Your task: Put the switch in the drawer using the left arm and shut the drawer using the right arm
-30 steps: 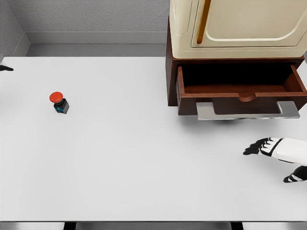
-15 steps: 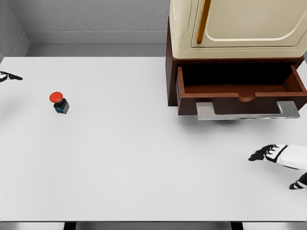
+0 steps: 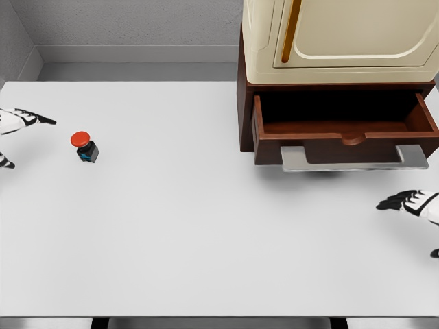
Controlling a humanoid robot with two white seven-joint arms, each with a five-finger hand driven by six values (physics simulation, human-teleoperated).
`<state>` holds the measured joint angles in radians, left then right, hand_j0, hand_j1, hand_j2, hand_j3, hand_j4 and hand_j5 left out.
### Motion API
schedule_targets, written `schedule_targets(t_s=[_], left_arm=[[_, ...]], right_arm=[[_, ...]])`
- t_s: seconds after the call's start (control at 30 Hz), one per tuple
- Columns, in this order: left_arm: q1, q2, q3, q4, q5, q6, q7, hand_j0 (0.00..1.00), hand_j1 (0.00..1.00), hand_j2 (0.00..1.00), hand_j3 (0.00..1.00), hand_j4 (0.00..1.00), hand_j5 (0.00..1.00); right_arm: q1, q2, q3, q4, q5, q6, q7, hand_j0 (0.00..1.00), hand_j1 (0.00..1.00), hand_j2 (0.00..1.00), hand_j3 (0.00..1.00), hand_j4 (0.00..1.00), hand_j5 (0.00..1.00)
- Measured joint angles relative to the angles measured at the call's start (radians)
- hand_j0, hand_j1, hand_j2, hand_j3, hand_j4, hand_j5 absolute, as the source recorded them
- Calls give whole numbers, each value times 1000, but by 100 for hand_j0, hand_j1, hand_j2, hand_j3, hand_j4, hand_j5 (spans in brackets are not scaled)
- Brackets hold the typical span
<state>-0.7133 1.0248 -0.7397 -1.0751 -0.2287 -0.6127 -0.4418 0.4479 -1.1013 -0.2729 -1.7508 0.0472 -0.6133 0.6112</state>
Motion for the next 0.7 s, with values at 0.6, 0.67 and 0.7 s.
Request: schedule_targets(t_s=[0.6,0.67,0.7], left_arm=[[-84,-85,-20,31,-48,0,-45,100,100,100,100,100,100],[-104,-114,-29,34,-52,0,-45,100,100,100,100,100,100],[-104,-129,-33,35,-53,0,-45,100,100,100,100,100,100]], right_arm=[[0,3,-4,-5,-2,0,0,100,100,100,100,100,100],[2,3,-4,-5,-2,0,0,100,100,100,100,100,100],[0,3,-4,-5,-2,0,0,100,100,100,100,100,100]])
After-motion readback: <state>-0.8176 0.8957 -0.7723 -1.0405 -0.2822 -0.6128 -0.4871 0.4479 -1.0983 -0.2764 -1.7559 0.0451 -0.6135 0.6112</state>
